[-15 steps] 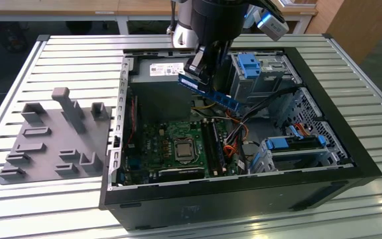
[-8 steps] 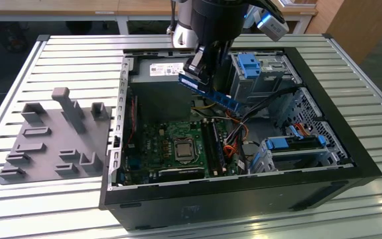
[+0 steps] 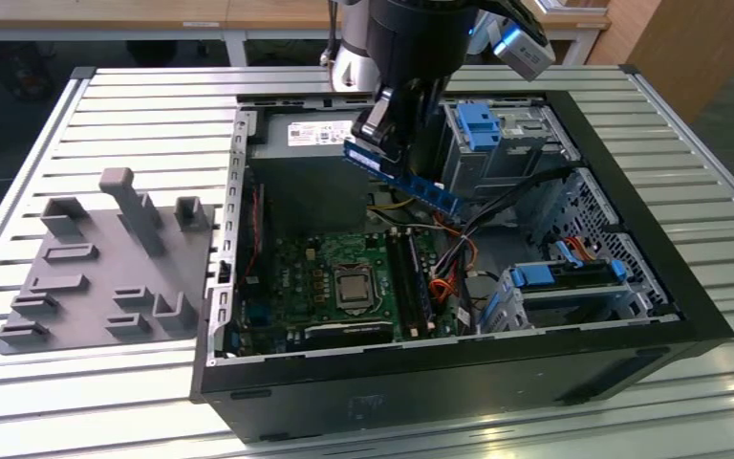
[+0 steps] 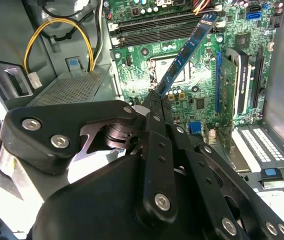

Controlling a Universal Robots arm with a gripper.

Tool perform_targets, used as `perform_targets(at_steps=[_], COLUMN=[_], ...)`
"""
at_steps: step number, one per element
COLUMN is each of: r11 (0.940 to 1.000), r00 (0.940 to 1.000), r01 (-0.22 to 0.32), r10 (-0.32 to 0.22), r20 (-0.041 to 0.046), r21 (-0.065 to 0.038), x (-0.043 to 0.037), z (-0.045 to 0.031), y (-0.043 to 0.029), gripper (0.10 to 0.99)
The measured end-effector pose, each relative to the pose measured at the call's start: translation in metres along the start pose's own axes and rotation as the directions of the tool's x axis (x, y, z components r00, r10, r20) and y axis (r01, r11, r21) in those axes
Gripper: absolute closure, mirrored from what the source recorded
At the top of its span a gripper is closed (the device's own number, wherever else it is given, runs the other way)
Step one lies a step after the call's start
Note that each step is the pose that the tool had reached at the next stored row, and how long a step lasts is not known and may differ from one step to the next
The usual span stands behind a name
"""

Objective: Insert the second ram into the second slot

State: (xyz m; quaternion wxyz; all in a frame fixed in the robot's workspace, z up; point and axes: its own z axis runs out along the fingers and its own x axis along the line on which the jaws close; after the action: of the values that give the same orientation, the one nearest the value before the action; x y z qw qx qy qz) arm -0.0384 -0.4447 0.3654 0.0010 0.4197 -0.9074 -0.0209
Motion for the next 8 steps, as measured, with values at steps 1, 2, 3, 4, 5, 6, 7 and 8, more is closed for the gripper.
perform_targets(at_steps=[1, 2, 3, 4, 5, 6, 7, 8], r11=[1.0000, 1.0000, 1.0000, 1.0000, 0.9999, 0.9999, 0.9999, 0.9998], r00=[1.0000, 1.0000, 1.0000, 1.0000, 0.9999, 0.9999, 0.9999, 0.9998], r01=[-0.002, -0.004, -0.007, -0.009, -0.011, -0.013, -0.016, -0.018], r10=[0.002, 0.004, 0.007, 0.009, 0.011, 0.013, 0.016, 0.018], r20=[0.0001, 0.0003, 0.0003, 0.0004, 0.0005, 0.0007, 0.0008, 0.0009], r21=[0.000, 0.000, 0.000, 0.000, 0.000, 0.000, 0.000, 0.000], x=[0.0000, 0.0000, 0.0000, 0.0000, 0.0000, 0.0000, 0.0000, 0.0000], z=[0.0000, 0.0001, 0.0000, 0.0001, 0.0001, 0.0001, 0.0001, 0.0001], y=[0.0000, 0.0000, 0.0000, 0.0000, 0.0000, 0.0000, 0.0000, 0.0000], gripper=[0.965, 0.965, 0.965, 0.965, 0.965, 0.965, 0.965, 0.965])
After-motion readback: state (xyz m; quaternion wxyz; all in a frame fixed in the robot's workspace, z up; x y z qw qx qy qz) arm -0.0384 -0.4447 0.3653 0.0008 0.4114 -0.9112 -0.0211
